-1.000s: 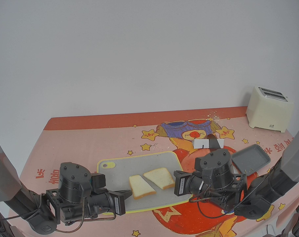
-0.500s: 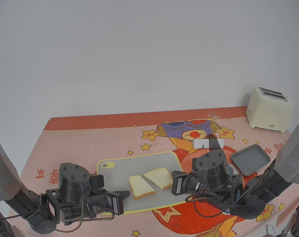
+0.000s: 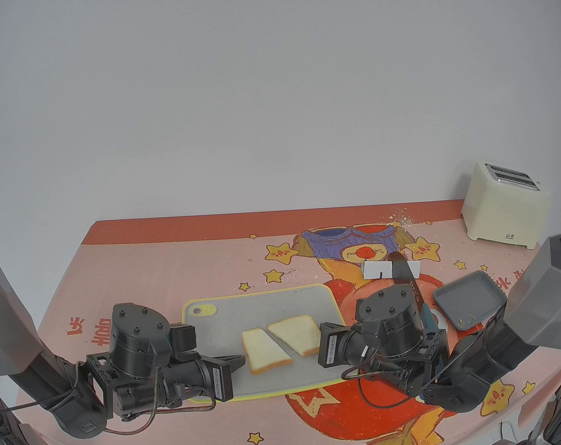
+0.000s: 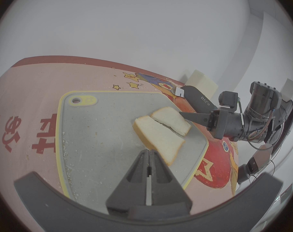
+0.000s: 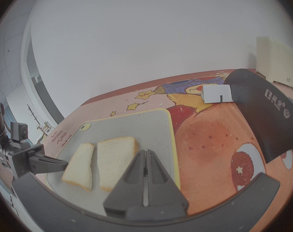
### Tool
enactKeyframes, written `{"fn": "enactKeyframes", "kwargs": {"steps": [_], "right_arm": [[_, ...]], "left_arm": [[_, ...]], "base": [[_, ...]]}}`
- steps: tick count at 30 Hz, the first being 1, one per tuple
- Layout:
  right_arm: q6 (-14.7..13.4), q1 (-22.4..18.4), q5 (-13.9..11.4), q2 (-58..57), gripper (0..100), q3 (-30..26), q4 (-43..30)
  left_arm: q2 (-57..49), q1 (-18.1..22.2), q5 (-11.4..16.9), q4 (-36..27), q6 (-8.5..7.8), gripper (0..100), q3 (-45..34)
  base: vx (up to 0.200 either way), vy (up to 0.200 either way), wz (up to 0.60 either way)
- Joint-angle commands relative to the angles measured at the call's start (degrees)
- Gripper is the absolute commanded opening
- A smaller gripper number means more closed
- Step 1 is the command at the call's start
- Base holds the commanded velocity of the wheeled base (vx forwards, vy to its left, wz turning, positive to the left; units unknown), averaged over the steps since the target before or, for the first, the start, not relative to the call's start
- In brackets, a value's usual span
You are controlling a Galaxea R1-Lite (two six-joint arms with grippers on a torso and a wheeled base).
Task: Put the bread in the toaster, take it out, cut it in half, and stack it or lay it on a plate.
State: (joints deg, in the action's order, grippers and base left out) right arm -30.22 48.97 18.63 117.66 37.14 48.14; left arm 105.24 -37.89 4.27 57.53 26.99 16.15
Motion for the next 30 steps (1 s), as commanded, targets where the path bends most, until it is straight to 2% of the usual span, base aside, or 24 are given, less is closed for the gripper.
{"fn": "enactKeyframes", "kwargs": {"steps": [1,15,30], "right_arm": [[0.0,0.2,0.0,0.0,0,-0.1,0.0],[0.0,0.3,-0.1,0.3,0,-0.1,0.1],[-0.1,0.6,-0.1,0.8,0,-0.1,0.1]], "left_arm": [[0.1,-0.1,0.0,0.0,-0.01,0,0.0],[1.2,-0.2,0.4,0.3,0.08,0,2.5],[0.2,-0.1,0.5,0.2,0.08,0,1.8]], "base": [[0.000,0.000,0.00],[0.000,0.000,0.00],[0.000,0.000,0.00]]}}
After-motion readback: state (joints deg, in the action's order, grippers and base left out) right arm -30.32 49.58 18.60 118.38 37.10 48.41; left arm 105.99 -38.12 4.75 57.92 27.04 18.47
